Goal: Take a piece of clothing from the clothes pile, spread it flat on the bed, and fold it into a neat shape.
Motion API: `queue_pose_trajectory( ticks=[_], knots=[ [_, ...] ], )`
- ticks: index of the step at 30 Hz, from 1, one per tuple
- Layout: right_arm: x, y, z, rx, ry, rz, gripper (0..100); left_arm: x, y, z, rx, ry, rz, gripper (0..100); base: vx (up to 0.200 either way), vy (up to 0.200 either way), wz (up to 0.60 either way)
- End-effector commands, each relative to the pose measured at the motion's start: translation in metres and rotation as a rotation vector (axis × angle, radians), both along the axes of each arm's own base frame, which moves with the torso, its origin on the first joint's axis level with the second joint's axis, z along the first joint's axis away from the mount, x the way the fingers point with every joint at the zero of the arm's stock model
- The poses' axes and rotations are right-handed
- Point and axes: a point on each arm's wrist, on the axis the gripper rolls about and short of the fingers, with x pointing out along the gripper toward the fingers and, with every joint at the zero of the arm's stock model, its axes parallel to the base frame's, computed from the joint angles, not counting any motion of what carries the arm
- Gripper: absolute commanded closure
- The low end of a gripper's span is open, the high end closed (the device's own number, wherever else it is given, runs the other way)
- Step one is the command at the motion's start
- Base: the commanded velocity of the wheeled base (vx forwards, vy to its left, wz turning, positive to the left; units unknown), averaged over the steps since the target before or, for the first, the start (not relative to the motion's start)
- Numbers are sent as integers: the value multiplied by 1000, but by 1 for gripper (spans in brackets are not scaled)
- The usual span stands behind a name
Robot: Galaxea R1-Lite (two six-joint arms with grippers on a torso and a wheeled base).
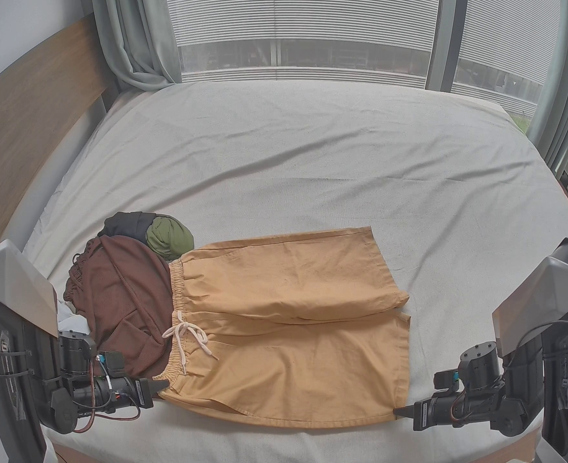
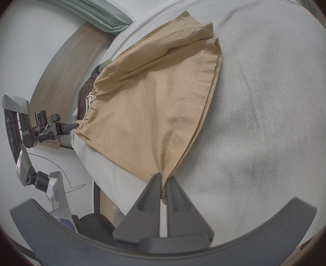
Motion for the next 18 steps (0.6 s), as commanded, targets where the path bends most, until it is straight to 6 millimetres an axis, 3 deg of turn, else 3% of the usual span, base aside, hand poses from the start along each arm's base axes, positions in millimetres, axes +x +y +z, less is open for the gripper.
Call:
queue_pose_trajectory(
  ticks=[1,10,15,18],
  knots=[
    [-4,-2,-1,-11,18,3,100,-6,5,-9,20,47,2,100,0,0,0],
    [0,-1,7,17,-22,10,100,4,3,-5,18,-15,-7,100,0,0,0],
    [5,-2,26,80,-94,23,100,16,-1,4,-15,-68,16,100,0,0,0],
    [8,-2,41,121,-157,31,100,25,-9,23,-95,-114,51,100,0,0,0]
  ],
)
